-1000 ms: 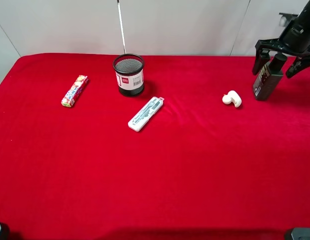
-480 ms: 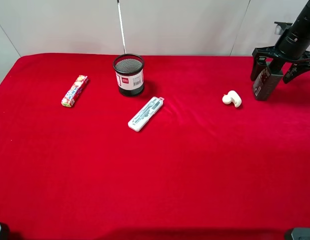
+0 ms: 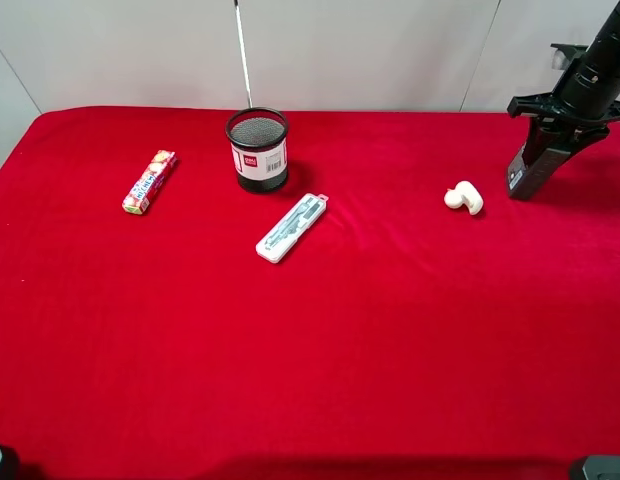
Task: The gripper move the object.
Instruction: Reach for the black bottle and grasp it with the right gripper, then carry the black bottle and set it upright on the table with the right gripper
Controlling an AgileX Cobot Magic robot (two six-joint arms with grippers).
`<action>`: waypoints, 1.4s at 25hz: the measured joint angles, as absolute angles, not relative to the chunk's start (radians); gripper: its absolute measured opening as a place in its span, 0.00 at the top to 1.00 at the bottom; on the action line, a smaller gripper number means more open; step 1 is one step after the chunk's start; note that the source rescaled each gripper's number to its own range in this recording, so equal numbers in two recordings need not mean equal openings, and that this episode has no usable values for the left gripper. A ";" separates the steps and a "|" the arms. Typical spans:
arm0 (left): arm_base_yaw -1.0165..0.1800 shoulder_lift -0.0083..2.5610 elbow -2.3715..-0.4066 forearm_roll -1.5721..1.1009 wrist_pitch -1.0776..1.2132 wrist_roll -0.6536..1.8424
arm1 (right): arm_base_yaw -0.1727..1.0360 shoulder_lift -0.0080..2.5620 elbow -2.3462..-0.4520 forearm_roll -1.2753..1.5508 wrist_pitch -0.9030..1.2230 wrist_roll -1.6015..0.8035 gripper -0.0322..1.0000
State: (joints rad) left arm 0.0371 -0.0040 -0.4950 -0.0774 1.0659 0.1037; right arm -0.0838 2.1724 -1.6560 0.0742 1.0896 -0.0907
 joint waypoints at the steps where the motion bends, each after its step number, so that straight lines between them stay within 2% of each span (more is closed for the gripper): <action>1: 0.037 -0.004 -0.495 -0.077 1.066 0.104 | -0.084 2.172 -1.656 0.074 1.090 -0.091 0.96; 18: 0.037 -0.004 -0.495 -0.077 1.066 0.104 | -0.084 2.164 -1.656 0.074 1.098 -0.091 0.96; 35: 0.037 -0.004 -0.495 -0.077 1.066 0.104 | -0.081 2.039 -1.684 0.077 1.214 -0.083 0.97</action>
